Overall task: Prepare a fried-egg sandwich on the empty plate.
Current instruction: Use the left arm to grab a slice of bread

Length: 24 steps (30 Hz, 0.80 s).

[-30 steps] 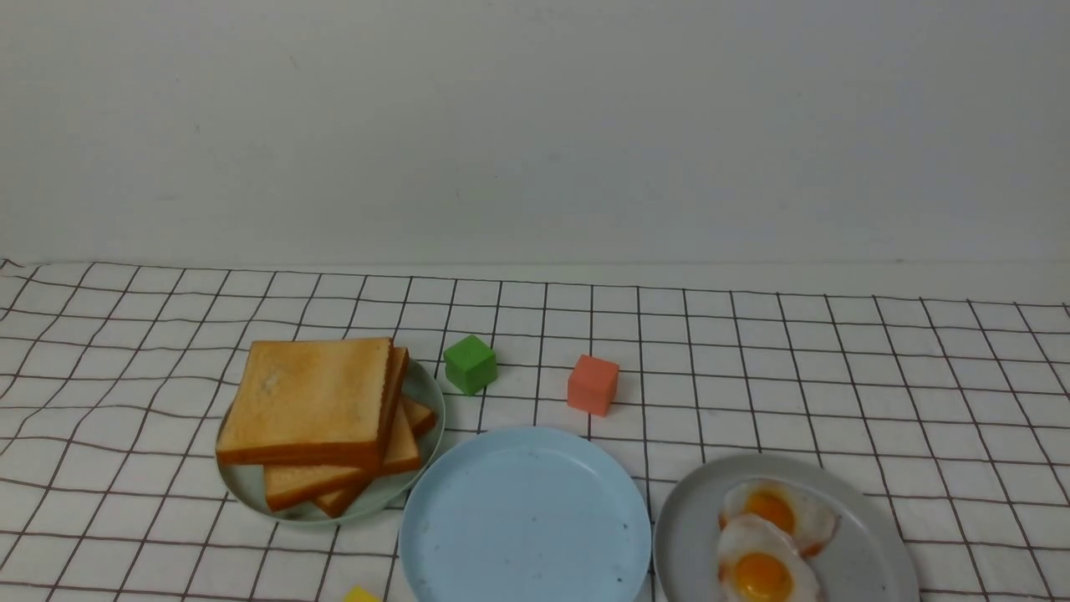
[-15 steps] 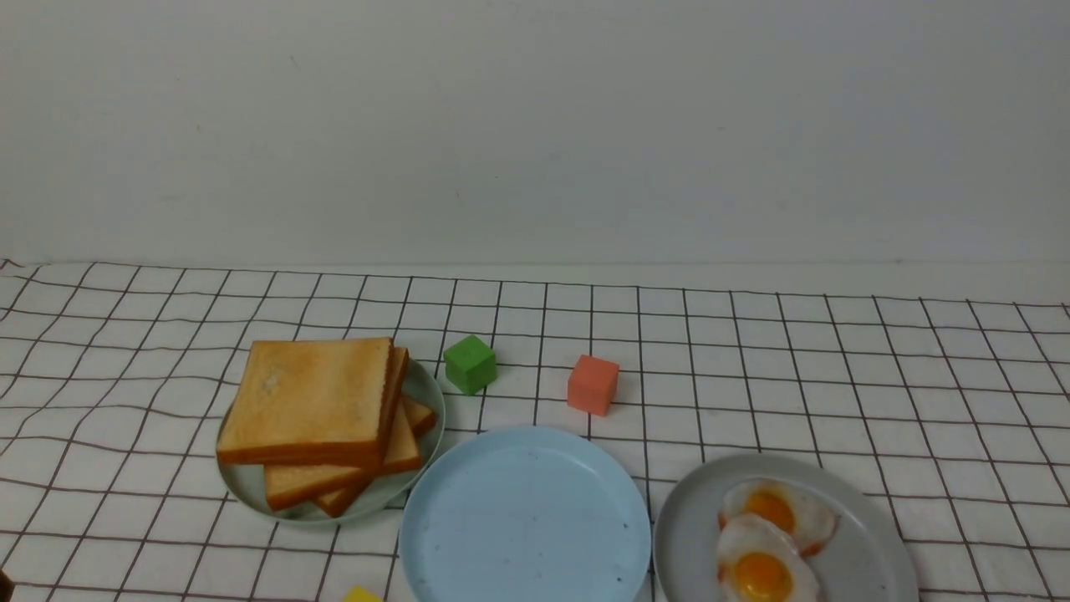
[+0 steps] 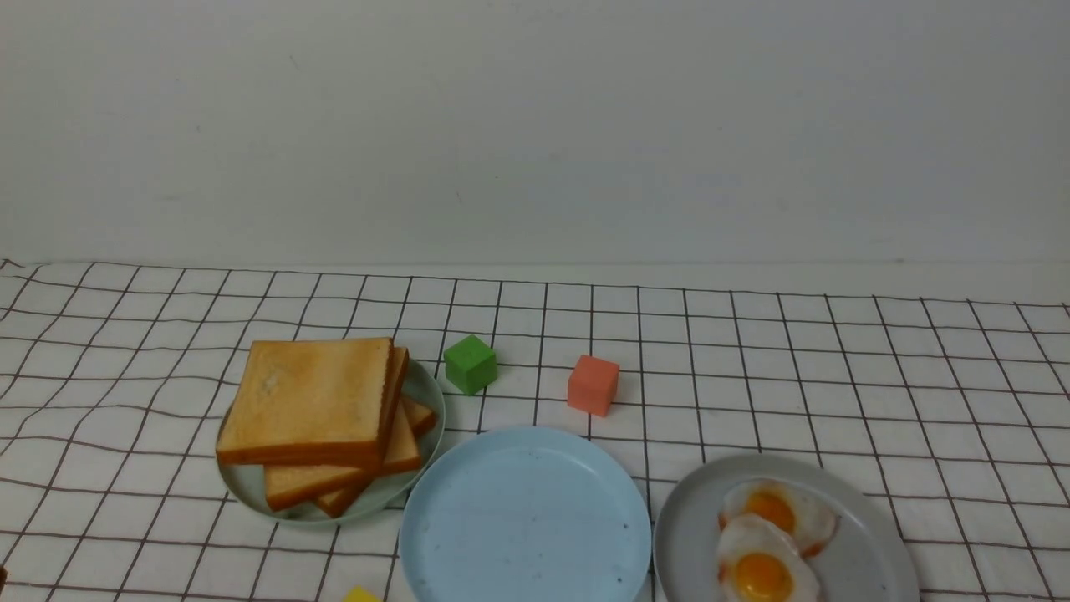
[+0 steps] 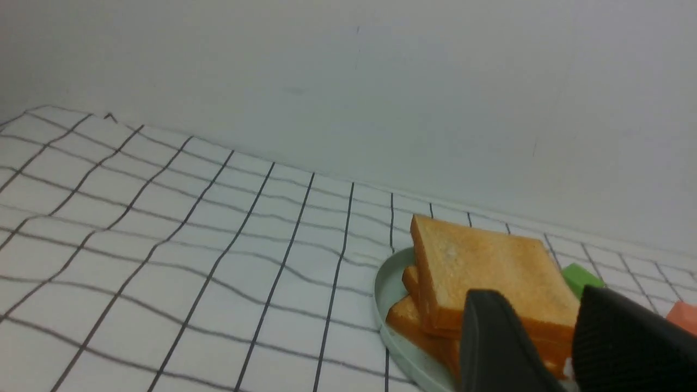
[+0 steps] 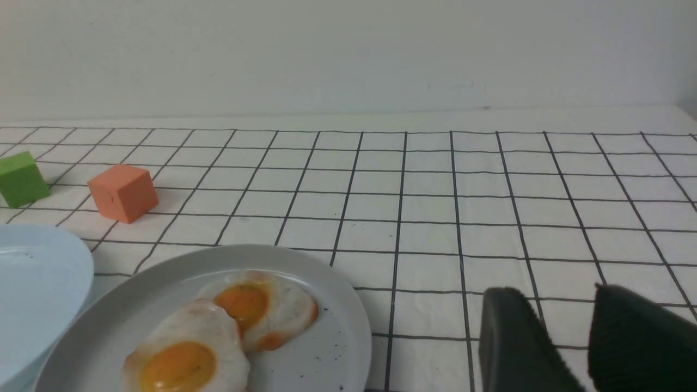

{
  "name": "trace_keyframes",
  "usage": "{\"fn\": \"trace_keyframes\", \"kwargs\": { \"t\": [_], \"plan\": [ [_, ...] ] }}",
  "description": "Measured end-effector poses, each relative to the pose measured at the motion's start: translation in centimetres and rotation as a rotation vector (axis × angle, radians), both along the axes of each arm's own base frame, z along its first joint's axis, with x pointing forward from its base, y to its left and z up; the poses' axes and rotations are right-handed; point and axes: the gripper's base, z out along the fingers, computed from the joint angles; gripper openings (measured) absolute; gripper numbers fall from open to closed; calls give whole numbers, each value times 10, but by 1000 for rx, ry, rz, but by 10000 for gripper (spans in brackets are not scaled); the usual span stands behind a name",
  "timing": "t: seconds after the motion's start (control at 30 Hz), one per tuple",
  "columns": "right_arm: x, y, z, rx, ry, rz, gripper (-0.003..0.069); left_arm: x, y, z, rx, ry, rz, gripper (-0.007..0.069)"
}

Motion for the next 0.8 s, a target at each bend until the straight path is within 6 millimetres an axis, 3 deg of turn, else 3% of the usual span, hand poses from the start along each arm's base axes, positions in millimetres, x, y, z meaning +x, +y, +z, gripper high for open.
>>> {"fn": "trace_keyframes", "kwargs": {
  "t": [0.13, 0.27, 0.53, 0.63, 0.67, 0.8],
  "plan": [
    [0, 1, 3, 80, -26, -6, 241, -1, 0, 11, -105, -115, -2, 238],
    [1, -1, 16, 199, -172, -26, 241, -2, 2, 20, -267, -216, -10, 238],
    [-4, -10, 47, 541, -467, -70, 241, -6, 3, 36, -309, -285, -19, 238],
    [-13, -9, 81, 563, -534, -32, 241, -15, 1, 75, -310, -317, -39, 238],
    [-14, -9, 83, 558, -537, -28, 241, -15, 1, 77, -310, -306, -39, 238],
    [-30, -3, 146, 486, -551, 34, 241, -14, -1, 134, -306, -225, -54, 238]
  ]
}}
